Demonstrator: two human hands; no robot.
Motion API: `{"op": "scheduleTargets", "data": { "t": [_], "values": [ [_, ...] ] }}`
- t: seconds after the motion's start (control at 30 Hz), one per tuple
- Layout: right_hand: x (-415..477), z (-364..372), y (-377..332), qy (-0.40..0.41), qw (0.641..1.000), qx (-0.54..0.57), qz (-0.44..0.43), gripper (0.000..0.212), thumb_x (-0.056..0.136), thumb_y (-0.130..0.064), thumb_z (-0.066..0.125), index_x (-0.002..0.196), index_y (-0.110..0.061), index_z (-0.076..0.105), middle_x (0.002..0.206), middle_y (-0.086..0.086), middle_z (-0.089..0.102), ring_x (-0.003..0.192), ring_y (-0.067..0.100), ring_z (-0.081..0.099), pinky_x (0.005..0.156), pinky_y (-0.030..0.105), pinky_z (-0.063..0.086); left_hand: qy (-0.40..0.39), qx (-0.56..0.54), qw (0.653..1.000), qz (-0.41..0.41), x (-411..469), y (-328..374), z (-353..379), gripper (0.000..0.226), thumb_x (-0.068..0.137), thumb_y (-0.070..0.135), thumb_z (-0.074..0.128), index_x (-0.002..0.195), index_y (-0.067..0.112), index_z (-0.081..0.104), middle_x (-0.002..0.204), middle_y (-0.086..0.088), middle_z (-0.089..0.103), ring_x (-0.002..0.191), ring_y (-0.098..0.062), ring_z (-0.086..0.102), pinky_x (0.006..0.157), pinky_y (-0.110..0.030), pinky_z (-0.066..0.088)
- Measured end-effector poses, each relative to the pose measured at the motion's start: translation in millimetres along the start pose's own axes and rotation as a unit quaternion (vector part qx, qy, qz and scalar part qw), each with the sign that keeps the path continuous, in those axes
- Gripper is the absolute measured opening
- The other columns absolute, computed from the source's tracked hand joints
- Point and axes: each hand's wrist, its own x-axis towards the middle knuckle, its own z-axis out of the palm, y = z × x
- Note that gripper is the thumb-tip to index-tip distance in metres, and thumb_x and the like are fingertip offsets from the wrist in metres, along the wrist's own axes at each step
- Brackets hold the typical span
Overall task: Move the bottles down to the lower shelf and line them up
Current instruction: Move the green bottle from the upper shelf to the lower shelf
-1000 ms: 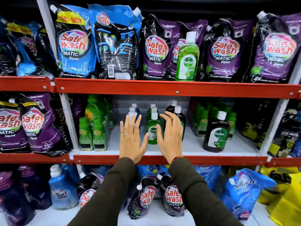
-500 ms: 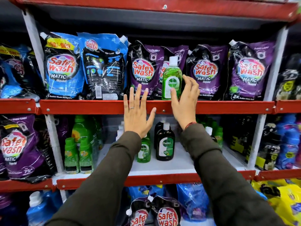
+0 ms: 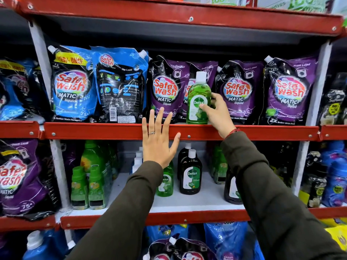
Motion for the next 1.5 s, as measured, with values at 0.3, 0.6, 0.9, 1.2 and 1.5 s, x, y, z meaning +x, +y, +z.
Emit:
{"op": "scheduleTargets", "data": {
  "t": [0.3, 0.6, 0.9, 1.2, 1.5],
  "values": [
    [-10.8, -9.3, -25.7, 0.01, 0.998, 0.048, -0.034, 0.058, 0.085, -0.033, 0.063, 0.139, -0.02, 0.048, 0.134, 0.005, 0.058, 0.126, 0.019, 0.056, 0.104, 0.047, 0.05, -0.011, 0.007, 1.0, 0.003, -0.7, -0.9, -1.8, 0.069, 0.1, 0.055, 0.032, 0.159, 0.021, 0.018, 0.17, -0.008, 0.011, 0.157, -0.031, 0.001, 0.127, -0.052, -0.005],
    [-71.3, -4.1, -8.0, -0.024, 0.995, 0.087, -0.039, 0.051, 0.09, -0.025, 0.063, 0.138, -0.018, 0.049, 0.133, 0.006, 0.061, 0.125, 0.018, 0.057, 0.105, 0.044, 0.05, 0.001, -0.079, 0.997, 0.019, -26.7, -3.2, -17.2, 0.068, 0.1, 0.039, 0.041, 0.159, 0.017, 0.016, 0.17, -0.008, 0.01, 0.158, -0.027, 0.0, 0.127, -0.05, -0.004],
    [-143.5, 23.3, 66.5, -0.065, 0.994, 0.088, -0.006, 0.045, 0.093, -0.021, 0.062, 0.136, -0.025, 0.048, 0.13, -0.003, 0.061, 0.115, 0.005, 0.06, 0.101, 0.041, 0.052, -0.077, -0.078, 0.994, 0.012, -119.4, -18.2, 7.2, 0.066, 0.099, 0.033, 0.043, 0.159, 0.018, 0.02, 0.169, -0.006, 0.013, 0.158, -0.026, 0.003, 0.127, -0.046, -0.007],
    [-183.7, 67.0, 137.4, -0.093, 0.992, 0.065, 0.057, 0.045, 0.088, -0.035, 0.063, 0.13, -0.031, 0.047, 0.132, 0.002, 0.06, 0.117, 0.03, 0.063, 0.097, 0.052, 0.053, -0.198, -0.087, 0.975, -0.041, -213.6, -19.8, 34.7, 0.066, 0.101, 0.039, 0.037, 0.16, 0.02, 0.015, 0.17, -0.004, 0.008, 0.158, -0.022, -0.002, 0.127, -0.052, 0.006],
    [-184.5, 110.8, 173.0, -0.12, 0.984, 0.065, 0.115, 0.048, 0.094, -0.005, 0.059, 0.137, -0.006, 0.04, 0.125, 0.004, 0.055, 0.113, 0.018, 0.059, 0.087, 0.015, 0.053, -0.272, -0.059, 0.959, -0.057, -281.2, -29.8, 53.9, 0.067, 0.101, 0.045, 0.035, 0.159, 0.017, 0.018, 0.169, -0.006, 0.014, 0.158, -0.024, 0.002, 0.126, -0.046, 0.002]
  ]
}}
